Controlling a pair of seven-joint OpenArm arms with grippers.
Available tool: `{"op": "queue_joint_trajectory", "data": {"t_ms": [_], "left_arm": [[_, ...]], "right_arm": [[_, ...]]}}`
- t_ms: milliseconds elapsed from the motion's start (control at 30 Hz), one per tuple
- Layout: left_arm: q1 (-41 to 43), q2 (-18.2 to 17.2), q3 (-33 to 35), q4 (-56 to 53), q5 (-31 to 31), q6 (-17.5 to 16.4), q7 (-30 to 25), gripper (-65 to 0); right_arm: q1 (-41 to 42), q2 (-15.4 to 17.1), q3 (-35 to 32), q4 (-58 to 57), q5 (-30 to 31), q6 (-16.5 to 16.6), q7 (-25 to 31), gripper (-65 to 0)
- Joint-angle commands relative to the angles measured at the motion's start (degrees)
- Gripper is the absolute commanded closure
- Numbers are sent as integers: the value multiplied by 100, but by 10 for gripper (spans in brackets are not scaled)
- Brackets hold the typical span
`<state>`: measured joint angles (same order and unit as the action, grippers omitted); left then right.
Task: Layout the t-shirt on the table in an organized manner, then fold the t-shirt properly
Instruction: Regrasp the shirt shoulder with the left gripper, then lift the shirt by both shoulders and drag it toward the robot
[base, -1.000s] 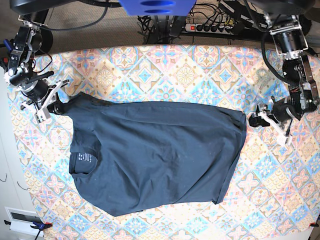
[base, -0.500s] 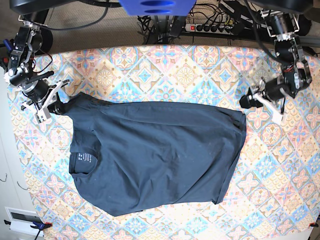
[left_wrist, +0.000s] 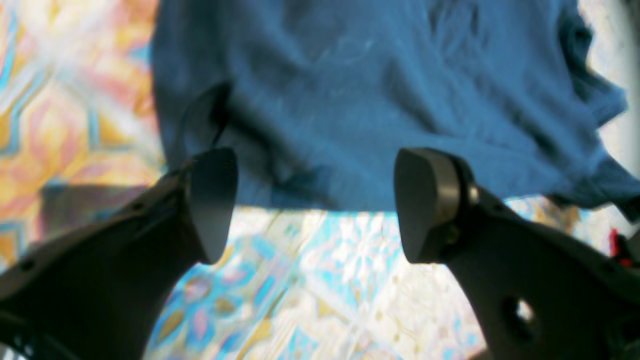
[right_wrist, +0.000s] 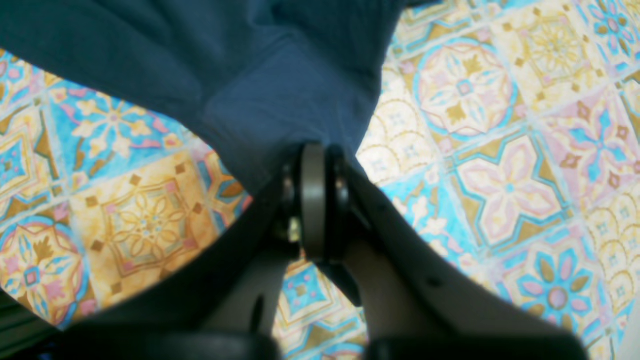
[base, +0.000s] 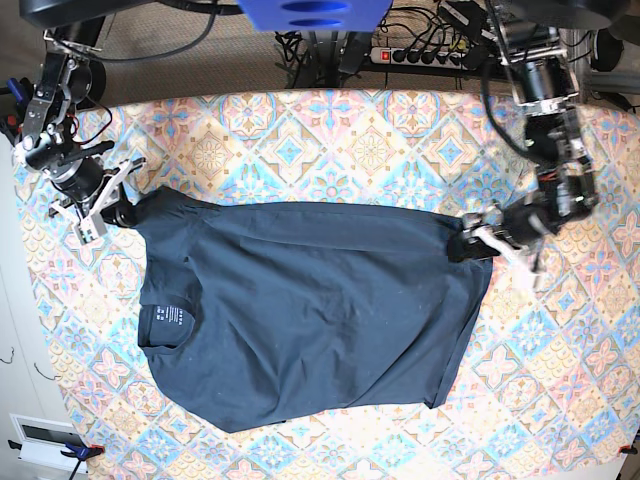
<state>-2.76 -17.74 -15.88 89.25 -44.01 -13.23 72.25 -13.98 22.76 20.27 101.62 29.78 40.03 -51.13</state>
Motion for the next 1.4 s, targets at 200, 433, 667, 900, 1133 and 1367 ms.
{"op": "queue_joint_trajectory", "data": {"t_ms": [200,433,667,900,1133,1367], "left_arm": [[-317,336,-8,90,792,-8,-56,-479],[-308,117,-52,90,950,-8,-275,-479],[-396,125,-16,-648,968,-8,-557,-475],[-502,196,660,-903,889,-61,-662,-164],[202,-200,722,143,880,-61,-469,0],[852,-1026,713,653,423,-61,-460,0]], "right_arm": [[57,110,61,101,68,-3,142,-6],[57,102,289,110,95,-3,107,-6],[57,102,289,119,103,-3,107,-6],[57,102,298,128,86,-3,107,-6],[57,110,324,119,68,-3,107,-6],[57,110,491,93,68,-3,107,-6]]}}
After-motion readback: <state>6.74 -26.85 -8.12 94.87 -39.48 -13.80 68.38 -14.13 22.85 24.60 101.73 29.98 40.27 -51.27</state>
